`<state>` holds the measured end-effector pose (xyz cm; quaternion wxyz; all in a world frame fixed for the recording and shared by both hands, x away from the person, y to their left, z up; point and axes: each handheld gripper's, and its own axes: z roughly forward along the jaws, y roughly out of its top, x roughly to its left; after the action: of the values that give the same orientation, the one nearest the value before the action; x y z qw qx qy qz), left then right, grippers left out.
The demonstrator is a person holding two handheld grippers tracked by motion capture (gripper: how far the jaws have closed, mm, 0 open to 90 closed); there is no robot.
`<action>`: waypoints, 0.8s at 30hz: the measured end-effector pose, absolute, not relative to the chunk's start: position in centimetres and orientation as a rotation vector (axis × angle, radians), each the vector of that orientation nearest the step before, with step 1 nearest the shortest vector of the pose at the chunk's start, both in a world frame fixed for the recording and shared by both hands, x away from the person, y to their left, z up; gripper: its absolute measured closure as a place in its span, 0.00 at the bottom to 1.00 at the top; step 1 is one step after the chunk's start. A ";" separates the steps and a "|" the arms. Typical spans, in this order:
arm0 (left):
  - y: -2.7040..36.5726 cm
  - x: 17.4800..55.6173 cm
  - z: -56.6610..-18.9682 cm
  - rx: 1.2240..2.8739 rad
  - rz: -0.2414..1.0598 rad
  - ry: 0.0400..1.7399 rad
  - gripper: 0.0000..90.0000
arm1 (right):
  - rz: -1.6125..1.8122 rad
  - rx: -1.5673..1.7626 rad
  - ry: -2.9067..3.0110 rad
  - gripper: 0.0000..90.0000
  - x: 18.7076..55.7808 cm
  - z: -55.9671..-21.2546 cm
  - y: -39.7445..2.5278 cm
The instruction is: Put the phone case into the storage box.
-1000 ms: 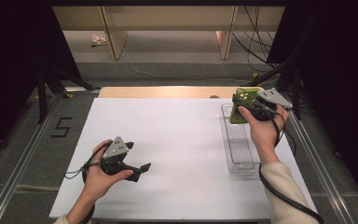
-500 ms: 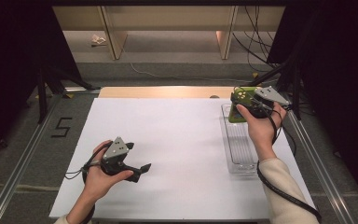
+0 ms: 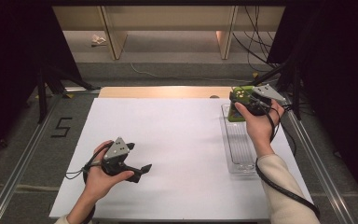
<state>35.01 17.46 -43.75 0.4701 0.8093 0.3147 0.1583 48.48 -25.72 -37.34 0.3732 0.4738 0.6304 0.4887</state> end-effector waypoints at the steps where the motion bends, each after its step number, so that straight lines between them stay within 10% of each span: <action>1: 17.5 35.0 -43.8 1.981 0.387 0.772 0.01 | 1.248 1.216 1.617 0.20 48.5 -37.4 -25.7; 24: 17.5 35.1 -43.9 1.983 0.381 0.775 0.01 | 1.216 1.268 1.611 0.20 50.5 -38.1 -25.9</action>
<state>35.14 17.50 -43.94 0.4698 0.8093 0.3164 0.1554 50.49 -25.89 -38.13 0.3699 0.4942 0.6278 0.4741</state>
